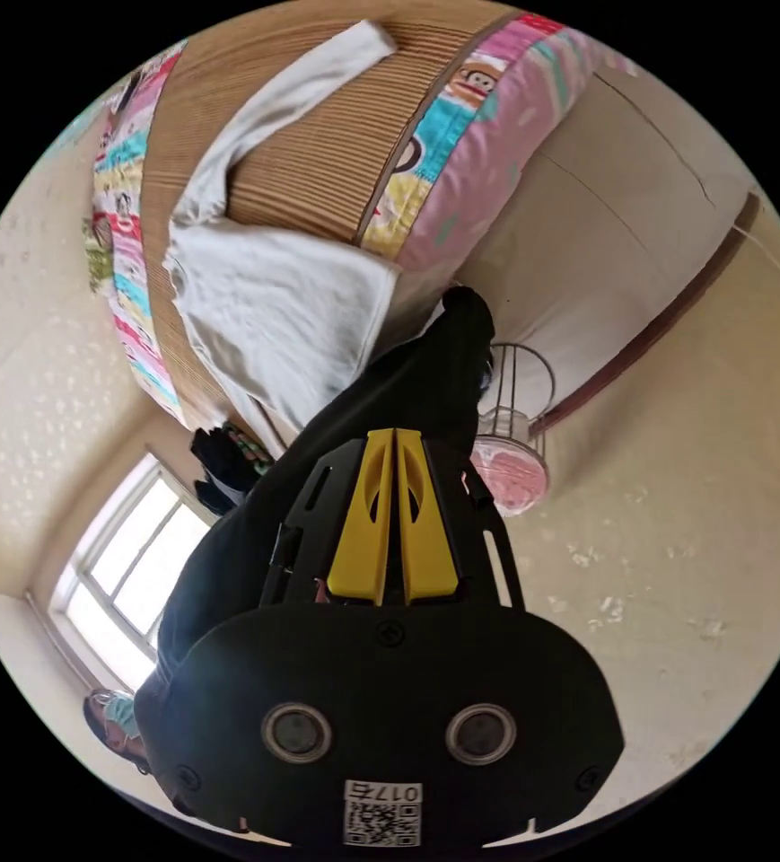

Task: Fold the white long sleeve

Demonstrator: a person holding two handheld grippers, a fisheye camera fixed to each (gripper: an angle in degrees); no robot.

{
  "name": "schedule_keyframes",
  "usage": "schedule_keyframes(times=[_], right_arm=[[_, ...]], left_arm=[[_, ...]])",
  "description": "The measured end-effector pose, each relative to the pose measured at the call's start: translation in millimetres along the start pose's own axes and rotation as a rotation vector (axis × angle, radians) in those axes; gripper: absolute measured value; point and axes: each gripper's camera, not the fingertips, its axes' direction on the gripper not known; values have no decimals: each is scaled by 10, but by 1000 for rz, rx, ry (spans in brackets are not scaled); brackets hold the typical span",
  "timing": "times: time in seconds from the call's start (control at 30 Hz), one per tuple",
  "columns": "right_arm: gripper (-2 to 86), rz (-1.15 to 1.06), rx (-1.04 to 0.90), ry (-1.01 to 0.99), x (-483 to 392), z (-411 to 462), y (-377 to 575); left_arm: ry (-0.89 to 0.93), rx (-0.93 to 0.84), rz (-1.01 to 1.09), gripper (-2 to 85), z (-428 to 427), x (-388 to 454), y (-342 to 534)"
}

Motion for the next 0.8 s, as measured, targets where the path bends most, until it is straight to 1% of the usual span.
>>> schedule_keyframes(times=[0.07,0.17,0.23,0.27,0.33,0.4,0.43,0.5,0.6,0.67,0.73,0.8], right_arm=[[4,28,54,-91,132,120,216],[4,105,154,-281,447,348,604],[4,174,243,-473,755,566,941],[4,191,268,-523,836,624,1029],[4,242,378,-725,1152,875,1391],[4,277,446,-853,1376,1077,1638],[4,302,484,-925,1514,1218,1786],[4,336,535,-1020,1705,1434,1984],[4,384,592,-1160,1951,1801,2212],[4,410,612,-1243,2057,2020,2293],[4,438,630,-1355,2145,2277,2332],[4,441,640,-1444,2171,2434,2308]], left_arm=[[-7,-33,-88,130,108,-264,25],[64,-29,-226,135,271,-702,122],[107,-27,-297,139,386,-934,177],[138,-29,-342,145,470,-1074,211],[204,-40,-425,144,601,-1281,266],[346,7,-575,129,728,-1574,412],[386,37,-605,120,743,-1639,456],[557,168,-677,82,797,-1879,606],[674,192,-693,58,879,-2089,666],[720,201,-680,53,869,-2133,683],[735,204,-622,52,774,-2064,681],[818,228,-502,51,519,-1829,691]])
